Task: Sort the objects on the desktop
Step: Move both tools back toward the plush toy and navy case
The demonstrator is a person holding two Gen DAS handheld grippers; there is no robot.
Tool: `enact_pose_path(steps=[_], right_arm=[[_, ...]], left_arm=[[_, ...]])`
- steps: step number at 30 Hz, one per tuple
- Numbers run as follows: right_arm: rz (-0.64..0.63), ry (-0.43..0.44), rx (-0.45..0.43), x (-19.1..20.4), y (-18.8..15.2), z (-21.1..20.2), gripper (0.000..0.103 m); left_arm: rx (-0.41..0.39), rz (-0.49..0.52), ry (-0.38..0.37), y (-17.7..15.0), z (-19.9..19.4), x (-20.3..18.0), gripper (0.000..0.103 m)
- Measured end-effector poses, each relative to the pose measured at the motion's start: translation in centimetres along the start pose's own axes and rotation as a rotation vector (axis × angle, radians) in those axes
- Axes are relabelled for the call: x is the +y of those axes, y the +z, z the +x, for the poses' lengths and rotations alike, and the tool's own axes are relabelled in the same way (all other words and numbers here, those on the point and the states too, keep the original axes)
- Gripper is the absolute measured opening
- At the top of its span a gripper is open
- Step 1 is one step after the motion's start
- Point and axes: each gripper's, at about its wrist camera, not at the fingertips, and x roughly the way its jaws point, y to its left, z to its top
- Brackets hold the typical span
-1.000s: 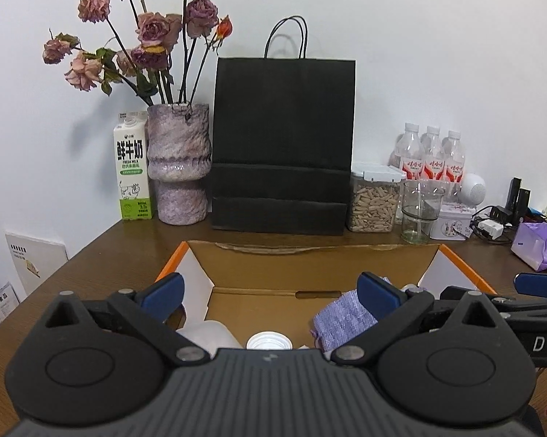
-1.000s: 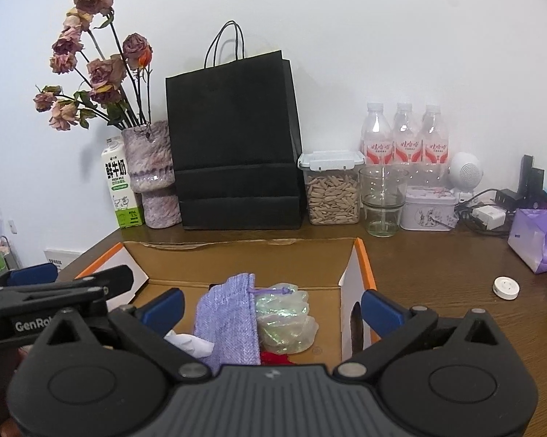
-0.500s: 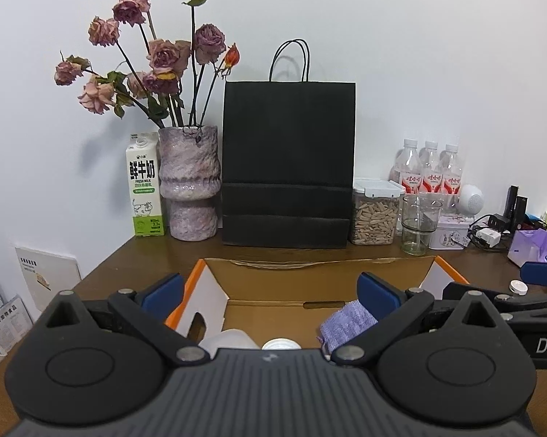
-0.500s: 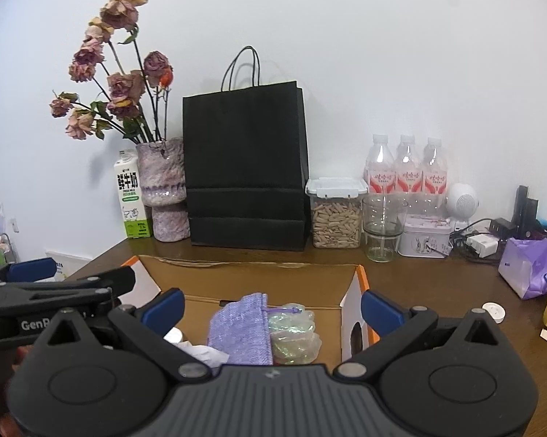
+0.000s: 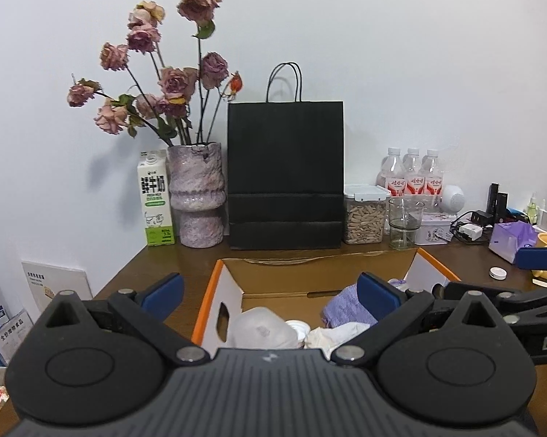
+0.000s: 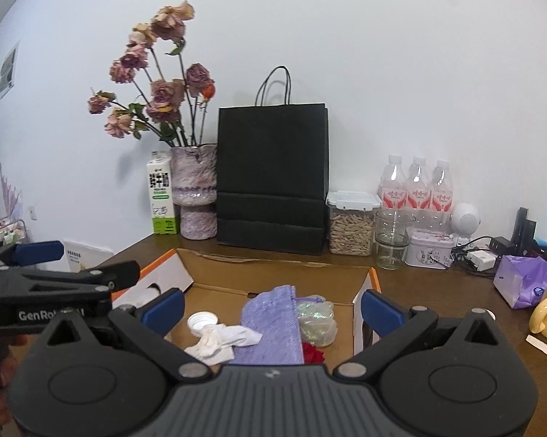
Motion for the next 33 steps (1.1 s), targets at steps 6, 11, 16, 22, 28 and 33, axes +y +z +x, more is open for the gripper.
enact_pose_path(steps=[6,11,16,22,28,33], right_arm=[[0.021,0.000,0.001,0.2,-1.2,-2.8,0.103],[0.026,-0.006,0.034,0.0,-2.7,-4.2,0.103],[0.060,-0.023,0.071,-0.7,-4.4,-5.2,0.103],[0.082,-0.059,0.134,-1.7,-6.5,-6.2,0.103],[0.102,-0.049,0.205,-1.8,-8.9,-6.4,0.103],[0.098,-0.065,0.237,-1.9,-9.9,-6.3,0.103]], left_arm=[[0.004,-0.013,0.023,-0.7,-2.3,1.3,0.103],[0.008,-0.013,0.050,-1.8,-4.1,2.8,0.103],[0.044,-0.016,0.088,-3.2,-5.5,4.4,0.103],[0.084,0.002,0.121,-5.3,-7.3,5.6,0.103],[0.137,-0.046,0.128,-7.0,-8.3,5.8,0.103],[0.164,-0.036,0.128,-7.6,-8.1,5.8,0.103]])
